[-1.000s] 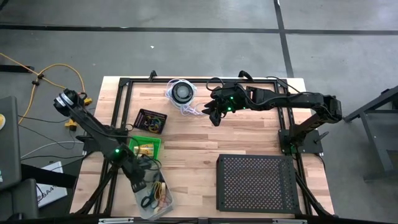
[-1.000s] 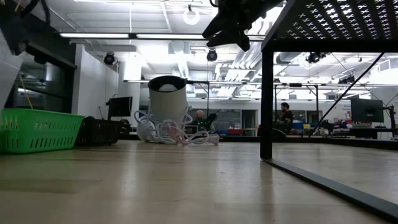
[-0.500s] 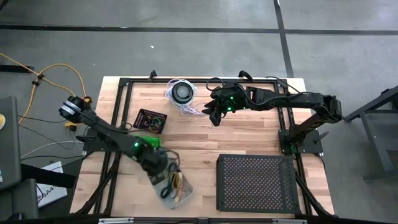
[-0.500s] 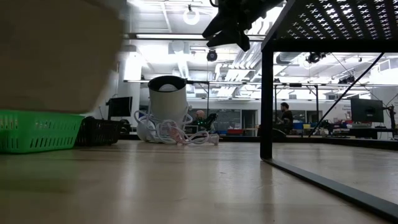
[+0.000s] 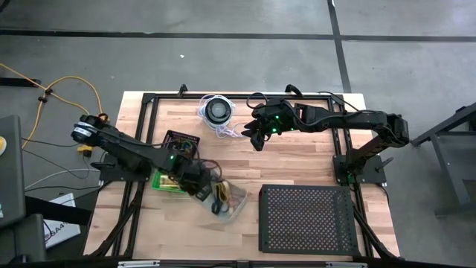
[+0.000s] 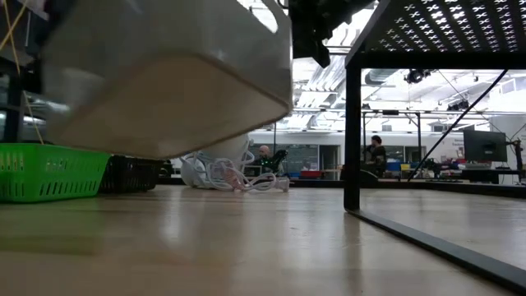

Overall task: Pick & Place Office Desk Supplies
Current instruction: Move the gray bin to the center of the table

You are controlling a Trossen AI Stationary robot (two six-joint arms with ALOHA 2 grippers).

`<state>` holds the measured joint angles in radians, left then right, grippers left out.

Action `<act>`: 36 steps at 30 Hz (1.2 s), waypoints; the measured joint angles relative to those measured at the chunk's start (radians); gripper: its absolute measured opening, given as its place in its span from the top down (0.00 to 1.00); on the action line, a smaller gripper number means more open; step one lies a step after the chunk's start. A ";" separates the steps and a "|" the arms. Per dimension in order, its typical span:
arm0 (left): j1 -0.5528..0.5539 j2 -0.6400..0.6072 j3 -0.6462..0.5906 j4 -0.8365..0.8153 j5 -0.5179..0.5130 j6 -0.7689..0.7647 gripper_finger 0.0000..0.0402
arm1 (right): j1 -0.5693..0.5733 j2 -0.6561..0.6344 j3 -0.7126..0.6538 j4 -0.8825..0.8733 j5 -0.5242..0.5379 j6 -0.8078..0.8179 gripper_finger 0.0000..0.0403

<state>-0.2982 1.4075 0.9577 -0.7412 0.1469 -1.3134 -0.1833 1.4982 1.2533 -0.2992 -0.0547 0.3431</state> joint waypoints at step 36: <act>0.264 0.148 0.002 0.118 -0.050 -0.046 1.00 | 0.000 0.000 0.000 0.027 0.000 0.000 0.66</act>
<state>-0.0345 1.5551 0.9596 -0.6235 0.0967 -1.3592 -0.1836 1.4982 1.2533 -0.2722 -0.0544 0.3431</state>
